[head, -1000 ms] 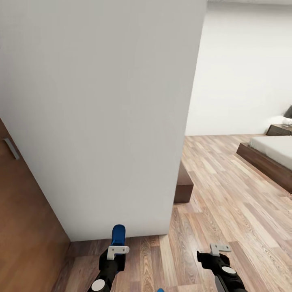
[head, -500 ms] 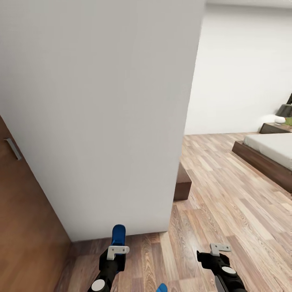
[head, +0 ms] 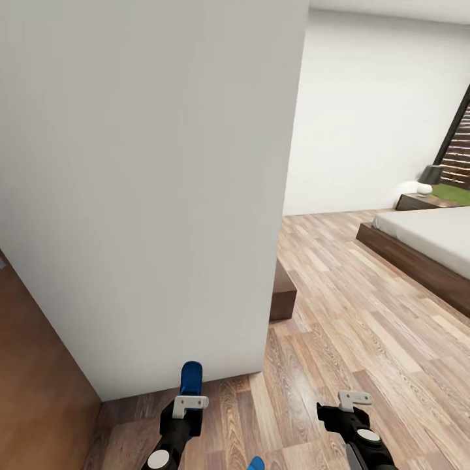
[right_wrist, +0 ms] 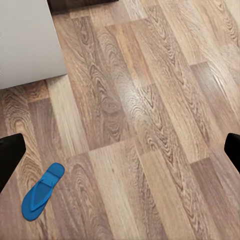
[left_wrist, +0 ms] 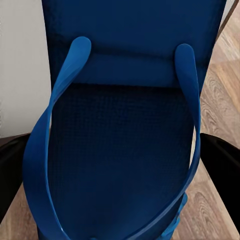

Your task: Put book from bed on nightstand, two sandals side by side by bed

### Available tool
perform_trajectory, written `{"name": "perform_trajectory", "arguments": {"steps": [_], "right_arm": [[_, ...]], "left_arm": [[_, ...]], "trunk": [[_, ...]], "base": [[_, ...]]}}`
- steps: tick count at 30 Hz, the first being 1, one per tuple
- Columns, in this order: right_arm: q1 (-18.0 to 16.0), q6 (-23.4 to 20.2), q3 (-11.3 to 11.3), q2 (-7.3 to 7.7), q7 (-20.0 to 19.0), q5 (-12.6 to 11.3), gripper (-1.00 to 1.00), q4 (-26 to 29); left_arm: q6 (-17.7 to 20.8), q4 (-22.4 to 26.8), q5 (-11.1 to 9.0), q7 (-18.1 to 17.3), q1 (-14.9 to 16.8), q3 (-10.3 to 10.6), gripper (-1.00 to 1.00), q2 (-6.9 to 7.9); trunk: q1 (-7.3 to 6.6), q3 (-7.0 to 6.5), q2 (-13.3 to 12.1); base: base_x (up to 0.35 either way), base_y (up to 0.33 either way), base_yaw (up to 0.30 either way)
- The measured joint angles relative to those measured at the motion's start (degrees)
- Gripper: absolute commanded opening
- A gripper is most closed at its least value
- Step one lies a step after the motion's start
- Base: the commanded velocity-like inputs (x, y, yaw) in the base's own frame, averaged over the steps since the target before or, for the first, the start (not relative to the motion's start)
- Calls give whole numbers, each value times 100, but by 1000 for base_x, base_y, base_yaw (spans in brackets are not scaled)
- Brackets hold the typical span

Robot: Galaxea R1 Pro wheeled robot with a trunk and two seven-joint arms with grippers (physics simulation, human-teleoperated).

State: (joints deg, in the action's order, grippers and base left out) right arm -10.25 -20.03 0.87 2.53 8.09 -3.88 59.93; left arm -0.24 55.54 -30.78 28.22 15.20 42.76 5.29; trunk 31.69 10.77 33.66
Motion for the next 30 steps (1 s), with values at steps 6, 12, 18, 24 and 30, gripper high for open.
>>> {"name": "perform_trajectory", "arguments": {"steps": [6, 12, 18, 24, 30], "right_arm": [[0, 1, -7, -7, 3, 12, 100, 0], [1, -6, -3, -9, -3, 7, 100, 1], [0, -8, -4, -9, 2, 10, 100, 0], [0, -9, -5, -9, -2, 6, 100, 0], [1, -6, -6, -8, -3, 6, 100, -1]], "left_arm": [[-1, 0, -1, -2, 0, 0, -100, -1], [-14, -1, 6, -1, 1, 1, -100, 0], [-23, 0, 7, 1, 0, 0, -100, 0], [-24, 0, 6, -2, 0, 0, -100, 0], [-15, 0, 1, -4, 1, 1, -100, -1]], "trunk": [[-1, 0, 0], [0, -3, 0], [0, -6, 0], [0, -6, 0], [0, -6, 0]], "base": [[79, 86, -3], [21, 27, -159], [1, 1, -64], [0, 10, -3], [0, 158, -50]]}}
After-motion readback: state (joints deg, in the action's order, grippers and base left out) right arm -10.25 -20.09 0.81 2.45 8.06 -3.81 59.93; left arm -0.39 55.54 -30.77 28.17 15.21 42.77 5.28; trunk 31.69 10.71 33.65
